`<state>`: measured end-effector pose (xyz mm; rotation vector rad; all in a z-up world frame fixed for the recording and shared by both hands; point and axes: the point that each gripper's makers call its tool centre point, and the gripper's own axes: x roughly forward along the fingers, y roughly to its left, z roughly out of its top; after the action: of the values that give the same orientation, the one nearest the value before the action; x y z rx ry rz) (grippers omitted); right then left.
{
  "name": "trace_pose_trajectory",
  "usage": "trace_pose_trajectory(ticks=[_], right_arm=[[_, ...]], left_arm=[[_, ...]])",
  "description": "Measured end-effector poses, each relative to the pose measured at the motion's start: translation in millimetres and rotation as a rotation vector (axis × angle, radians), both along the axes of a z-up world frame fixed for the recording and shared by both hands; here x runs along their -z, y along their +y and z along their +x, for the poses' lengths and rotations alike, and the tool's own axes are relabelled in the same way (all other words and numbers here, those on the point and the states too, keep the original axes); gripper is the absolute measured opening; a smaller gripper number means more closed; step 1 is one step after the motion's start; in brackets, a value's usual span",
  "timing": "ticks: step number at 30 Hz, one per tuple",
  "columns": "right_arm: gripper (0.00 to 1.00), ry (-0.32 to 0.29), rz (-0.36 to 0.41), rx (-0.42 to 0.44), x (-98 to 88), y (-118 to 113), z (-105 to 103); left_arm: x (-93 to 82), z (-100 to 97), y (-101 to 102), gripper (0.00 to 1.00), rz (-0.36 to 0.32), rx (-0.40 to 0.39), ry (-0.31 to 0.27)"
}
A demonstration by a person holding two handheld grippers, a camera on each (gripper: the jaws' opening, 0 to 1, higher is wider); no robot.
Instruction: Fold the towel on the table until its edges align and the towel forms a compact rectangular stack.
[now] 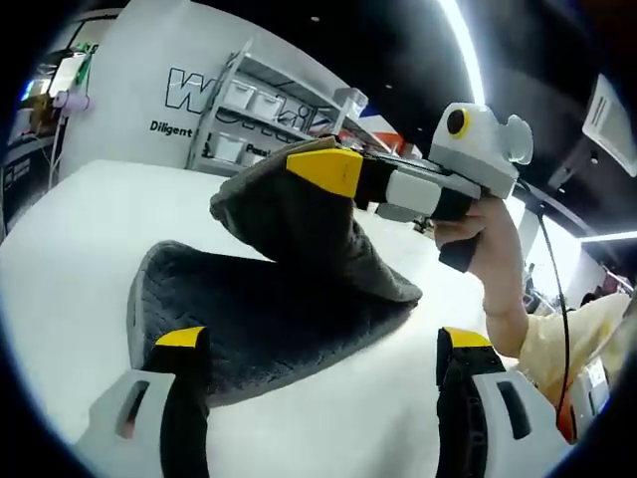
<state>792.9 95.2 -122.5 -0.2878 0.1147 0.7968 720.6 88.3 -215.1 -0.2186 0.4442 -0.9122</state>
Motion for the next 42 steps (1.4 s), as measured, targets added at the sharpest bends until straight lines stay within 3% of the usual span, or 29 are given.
trace_pose_trajectory(ticks=[17, 22, 29, 31, 34, 39, 42], right_arm=[[0.02, 0.004, 0.020, -0.043, -3.3, 39, 9], [0.02, 0.032, -0.019, -0.079, 13.7, 50, 5], [0.04, 0.140, -0.112, -0.117, 66.7, 58, 3], [0.08, 0.178, -0.122, -0.132, 79.3, 60, 2], [0.26, 0.217, -0.120, -0.136, 90.0, 59, 3], [0.35, 0.210, -0.133, -0.120, 85.9, 50, 5], [0.41, 0.182, -0.142, -0.104, 72.7, 34, 2]], left_arm=[[-5.7, 1.1, 4, 0.93, -0.021, -0.007, -0.006], [-6.1, 2.0, 6, 0.93, -0.025, -0.015, -0.005], [-6.5, 2.8, 6, 0.93, -0.029, -0.021, -0.005], [-6.3, 2.8, 6, 0.93, -0.030, -0.022, -0.003], [-6.6, 3.1, 7, 0.93, -0.031, -0.024, -0.002], [-8.6, 2.9, 6, 0.93, -0.041, -0.024, -0.005], [-11.1, 2.8, 6, 0.93, -0.049, -0.024, -0.010]])
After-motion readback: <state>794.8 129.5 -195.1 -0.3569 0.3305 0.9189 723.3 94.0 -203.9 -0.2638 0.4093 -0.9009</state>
